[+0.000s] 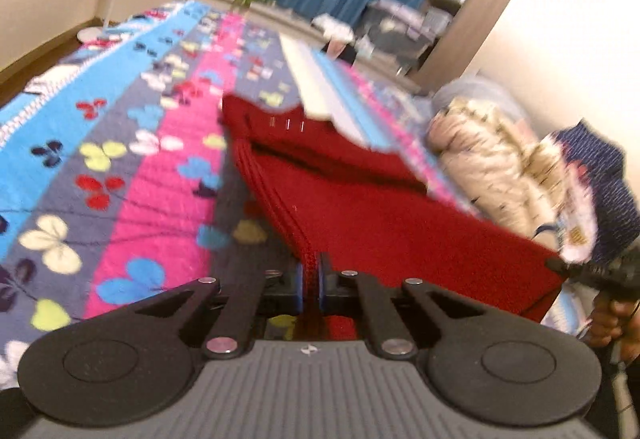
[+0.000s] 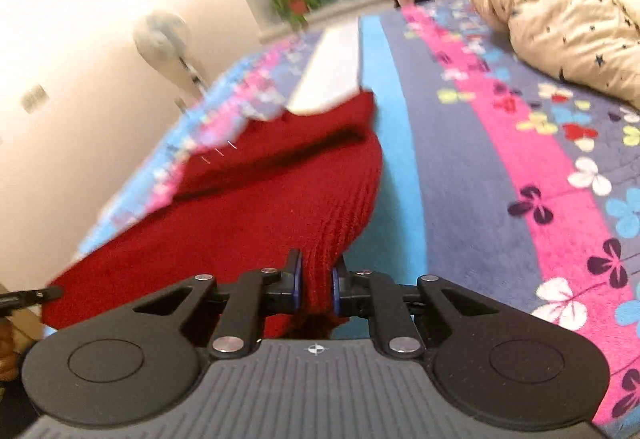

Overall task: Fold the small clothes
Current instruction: 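Grasp the hem with both grippers and fold it up toward the collar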

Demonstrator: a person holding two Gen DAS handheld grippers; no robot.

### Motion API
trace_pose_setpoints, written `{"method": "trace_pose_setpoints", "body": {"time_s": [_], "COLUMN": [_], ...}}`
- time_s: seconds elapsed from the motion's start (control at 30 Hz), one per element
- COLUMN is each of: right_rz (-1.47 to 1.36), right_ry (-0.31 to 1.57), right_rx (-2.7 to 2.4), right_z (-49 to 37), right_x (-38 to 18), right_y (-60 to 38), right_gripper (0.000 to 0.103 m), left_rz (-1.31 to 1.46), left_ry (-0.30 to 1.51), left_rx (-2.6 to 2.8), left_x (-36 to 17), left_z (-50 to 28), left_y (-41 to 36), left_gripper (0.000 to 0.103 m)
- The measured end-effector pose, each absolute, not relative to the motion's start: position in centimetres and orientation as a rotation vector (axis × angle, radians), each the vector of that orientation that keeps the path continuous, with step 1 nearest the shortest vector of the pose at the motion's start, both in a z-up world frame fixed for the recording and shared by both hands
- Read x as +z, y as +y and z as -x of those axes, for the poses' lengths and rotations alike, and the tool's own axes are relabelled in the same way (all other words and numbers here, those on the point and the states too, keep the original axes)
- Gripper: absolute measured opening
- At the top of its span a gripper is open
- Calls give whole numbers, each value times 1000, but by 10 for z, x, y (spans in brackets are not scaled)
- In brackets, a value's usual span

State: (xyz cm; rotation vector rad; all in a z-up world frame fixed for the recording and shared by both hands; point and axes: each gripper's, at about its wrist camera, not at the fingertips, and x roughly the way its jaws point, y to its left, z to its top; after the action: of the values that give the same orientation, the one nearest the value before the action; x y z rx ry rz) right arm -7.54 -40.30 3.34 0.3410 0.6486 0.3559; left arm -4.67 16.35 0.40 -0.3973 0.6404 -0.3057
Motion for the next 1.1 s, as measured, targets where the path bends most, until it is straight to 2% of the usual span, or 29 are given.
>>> {"method": "trace_pose_setpoints", "body": {"time_s": [0.23, 0.37, 0.5, 0.57, 0.63, 0.8, 0.9, 1.03, 1.1], "right_rz": [-415, -495, -587, -634, -658, -645, -577, -591, -566], "right_ry": [505, 428, 443, 498, 573, 701, 775, 814, 802], "right_rx": [563, 596, 533, 467, 363, 202, 148, 108, 114], "right_z": [168, 188, 144, 102, 55, -41, -73, -85, -88], "right_x": [72, 80, 63, 46, 28, -10, -37, -57, -57], "right_y": [-438, -465, -474, -474, -475, -463, -442, -437, -434], "right_gripper": [13, 13, 13, 12, 7, 7, 7, 7, 7], "left_rz": [491, 505, 524, 533, 526, 459, 447, 515, 515], "left_ry": [565, 544, 581, 632, 683, 819, 875, 881, 882], "left_rx": [-418, -469, -417, -353, -301, -184, -152, -150, -135], "left_x": [65, 79, 65, 51, 36, -12, -41, -51, -53], "left_z": [128, 130, 74, 29, -11, -106, -132, -142, -146], "left_y": [217, 217, 209, 204, 200, 193, 194, 205, 207], "left_gripper": [6, 7, 7, 7, 7, 7, 8, 9, 15]}}
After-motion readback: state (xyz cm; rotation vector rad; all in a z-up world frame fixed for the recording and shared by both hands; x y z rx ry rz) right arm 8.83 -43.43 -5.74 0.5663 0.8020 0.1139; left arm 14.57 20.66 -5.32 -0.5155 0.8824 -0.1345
